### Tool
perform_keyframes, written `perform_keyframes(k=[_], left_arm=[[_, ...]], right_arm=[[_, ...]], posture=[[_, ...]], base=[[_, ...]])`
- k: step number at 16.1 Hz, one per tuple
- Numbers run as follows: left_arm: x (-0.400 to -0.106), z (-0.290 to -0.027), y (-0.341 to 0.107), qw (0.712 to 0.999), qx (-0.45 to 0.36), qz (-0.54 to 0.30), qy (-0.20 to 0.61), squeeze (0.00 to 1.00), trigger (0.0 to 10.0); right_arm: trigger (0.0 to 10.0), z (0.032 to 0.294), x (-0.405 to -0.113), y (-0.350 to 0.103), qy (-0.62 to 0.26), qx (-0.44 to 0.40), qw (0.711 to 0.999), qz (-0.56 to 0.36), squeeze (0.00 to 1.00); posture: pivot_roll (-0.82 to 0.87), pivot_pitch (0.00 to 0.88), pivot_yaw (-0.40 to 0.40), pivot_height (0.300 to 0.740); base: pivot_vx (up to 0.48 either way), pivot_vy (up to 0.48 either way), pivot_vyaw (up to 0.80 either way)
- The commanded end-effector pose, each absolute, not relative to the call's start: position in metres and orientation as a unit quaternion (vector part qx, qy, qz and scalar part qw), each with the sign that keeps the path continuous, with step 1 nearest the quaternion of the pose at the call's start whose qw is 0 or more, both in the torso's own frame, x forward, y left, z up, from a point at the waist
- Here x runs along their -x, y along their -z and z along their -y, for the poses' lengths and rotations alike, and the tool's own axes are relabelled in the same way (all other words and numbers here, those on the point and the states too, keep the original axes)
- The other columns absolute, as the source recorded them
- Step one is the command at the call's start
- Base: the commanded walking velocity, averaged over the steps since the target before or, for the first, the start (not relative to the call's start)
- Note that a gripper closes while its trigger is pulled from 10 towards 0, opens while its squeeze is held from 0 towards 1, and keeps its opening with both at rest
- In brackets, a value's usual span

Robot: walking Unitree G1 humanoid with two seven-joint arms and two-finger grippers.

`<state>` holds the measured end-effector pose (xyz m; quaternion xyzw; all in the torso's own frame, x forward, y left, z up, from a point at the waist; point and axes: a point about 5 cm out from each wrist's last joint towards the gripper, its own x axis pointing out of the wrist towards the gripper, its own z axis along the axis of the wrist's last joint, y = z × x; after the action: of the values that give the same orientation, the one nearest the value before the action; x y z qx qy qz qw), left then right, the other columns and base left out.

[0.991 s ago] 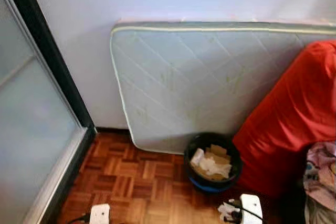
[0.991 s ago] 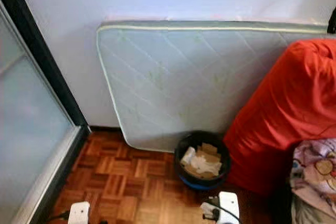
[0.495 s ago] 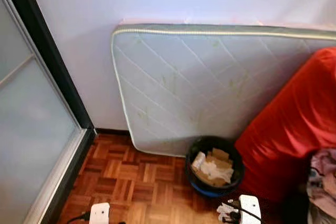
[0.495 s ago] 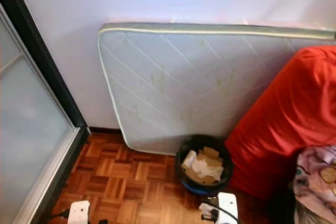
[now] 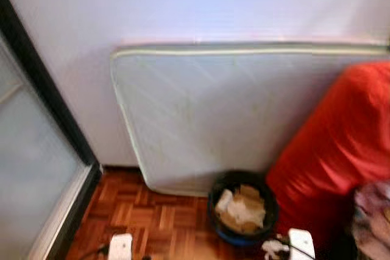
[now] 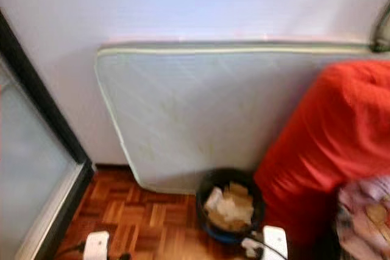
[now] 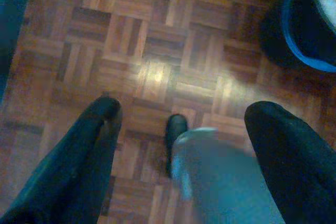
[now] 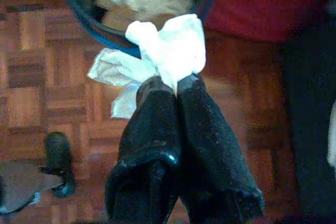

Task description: Clean up the room

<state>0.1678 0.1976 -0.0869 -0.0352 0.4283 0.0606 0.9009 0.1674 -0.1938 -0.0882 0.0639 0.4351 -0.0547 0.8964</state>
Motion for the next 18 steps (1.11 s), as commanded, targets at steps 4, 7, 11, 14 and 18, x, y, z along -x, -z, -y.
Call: perform_keyframes(k=[4,7,11,14,18], left_arm=[[-0.166,-0.203,0.087,0.898,0.029,-0.433,-0.065,0.0,10.0],[-0.166,-0.203,0.087,0.899,0.029,-0.433,-0.065,0.0,10.0],[-0.166,-0.203,0.087,0.899,0.028,-0.431,-0.065,0.0,10.0],[-0.167,-0.203,0.087,0.9,0.028,-0.43,-0.063,0.0,10.0],[-0.171,-0.202,0.083,0.916,0.027,-0.395,-0.059,0.0,10.0]], right_arm=[[10.0,0.183,-0.176,0.085,0.043,-0.073,0.902,-0.423,0.0],[10.0,0.182,-0.178,0.085,0.04,-0.074,0.903,-0.421,0.0],[10.0,0.193,-0.177,0.084,0.044,-0.073,0.904,-0.419,0.0],[10.0,0.197,-0.178,0.082,0.045,-0.075,0.906,-0.415,0.0],[10.0,0.19,-0.191,0.076,0.027,-0.084,0.919,-0.385,0.0]], posture=[[0.03,0.0,-0.007,0.74],[0.03,0.0,-0.007,0.74],[0.03,0.002,-0.007,0.74],[0.03,0.003,-0.007,0.74],[0.04,0.012,-0.009,0.74]], base=[[0.315,0.0,0.0],[0.314,0.0,0.0],[0.313,0.0,0.0],[0.314,0.0,0.0],[0.06,0.0,0.0]])
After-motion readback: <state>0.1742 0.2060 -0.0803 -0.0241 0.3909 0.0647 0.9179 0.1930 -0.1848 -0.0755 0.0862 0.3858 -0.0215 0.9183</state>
